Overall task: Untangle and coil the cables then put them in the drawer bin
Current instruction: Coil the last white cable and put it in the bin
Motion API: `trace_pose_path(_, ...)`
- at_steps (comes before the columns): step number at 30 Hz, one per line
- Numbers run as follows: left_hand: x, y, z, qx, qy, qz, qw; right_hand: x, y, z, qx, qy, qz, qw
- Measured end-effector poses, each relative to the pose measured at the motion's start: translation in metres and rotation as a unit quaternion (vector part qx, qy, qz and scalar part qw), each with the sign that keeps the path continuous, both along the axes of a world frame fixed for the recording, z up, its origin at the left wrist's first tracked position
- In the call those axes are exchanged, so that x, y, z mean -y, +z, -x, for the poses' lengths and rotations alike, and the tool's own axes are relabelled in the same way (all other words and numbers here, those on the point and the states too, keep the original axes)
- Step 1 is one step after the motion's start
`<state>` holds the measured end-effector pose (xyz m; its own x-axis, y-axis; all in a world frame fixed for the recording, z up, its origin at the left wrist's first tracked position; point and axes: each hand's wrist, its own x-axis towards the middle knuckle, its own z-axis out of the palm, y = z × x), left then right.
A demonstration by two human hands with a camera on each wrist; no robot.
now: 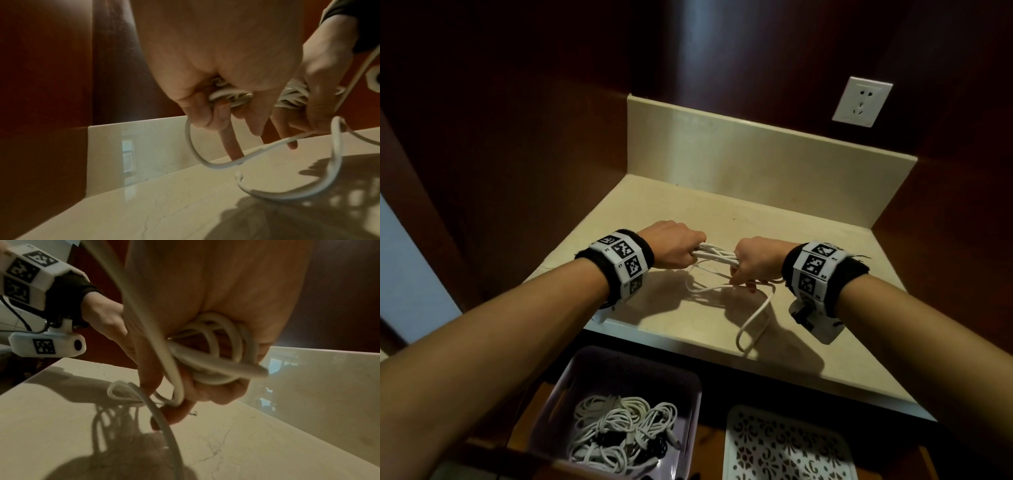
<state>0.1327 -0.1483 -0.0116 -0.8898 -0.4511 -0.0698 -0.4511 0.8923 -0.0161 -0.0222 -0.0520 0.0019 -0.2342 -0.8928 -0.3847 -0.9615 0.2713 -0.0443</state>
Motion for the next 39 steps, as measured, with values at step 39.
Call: trace_pose_path(39, -0.013, 0.019, 0.000, -0.158, 0.036, -0.176, 0.971, -0.009, 0.021, -0.002, 0.080, -0.052, 0.122, 0.988)
